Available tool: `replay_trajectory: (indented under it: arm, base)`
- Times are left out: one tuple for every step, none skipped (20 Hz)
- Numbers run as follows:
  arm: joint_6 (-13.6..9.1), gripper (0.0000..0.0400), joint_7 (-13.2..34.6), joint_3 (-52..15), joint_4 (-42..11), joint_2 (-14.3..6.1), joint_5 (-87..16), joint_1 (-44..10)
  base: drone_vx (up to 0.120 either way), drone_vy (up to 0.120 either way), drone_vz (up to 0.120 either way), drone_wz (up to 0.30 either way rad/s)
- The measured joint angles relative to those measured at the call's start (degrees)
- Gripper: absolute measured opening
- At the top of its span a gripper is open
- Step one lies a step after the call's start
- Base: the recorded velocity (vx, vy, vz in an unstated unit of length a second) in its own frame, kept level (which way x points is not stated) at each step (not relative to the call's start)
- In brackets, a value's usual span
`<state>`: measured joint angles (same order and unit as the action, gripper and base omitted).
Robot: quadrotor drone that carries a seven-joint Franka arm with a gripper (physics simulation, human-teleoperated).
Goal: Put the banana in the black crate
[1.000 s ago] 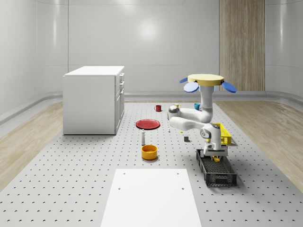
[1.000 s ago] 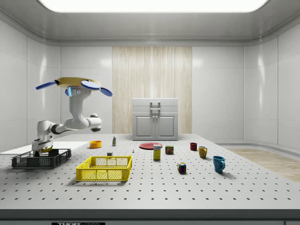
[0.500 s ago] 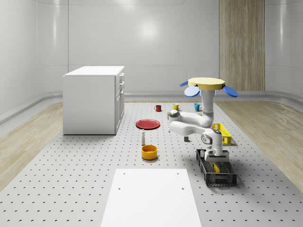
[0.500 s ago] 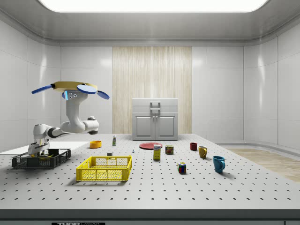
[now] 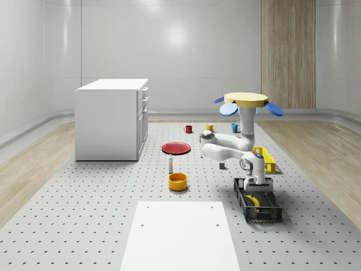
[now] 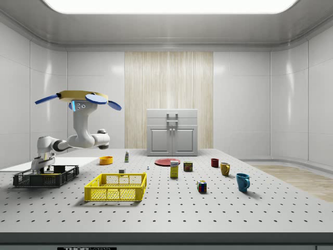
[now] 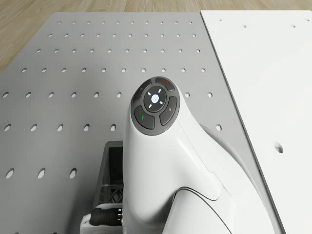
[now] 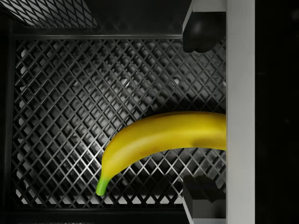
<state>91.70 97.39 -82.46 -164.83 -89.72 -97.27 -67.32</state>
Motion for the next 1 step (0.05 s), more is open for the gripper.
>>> replay_trajectory:
  arm:
    - [0.0,0.0393,0.0,-0.1,0.0,0.0,0.1,0.0]
  base:
    - [0.0,0.0,0.0,0.0]
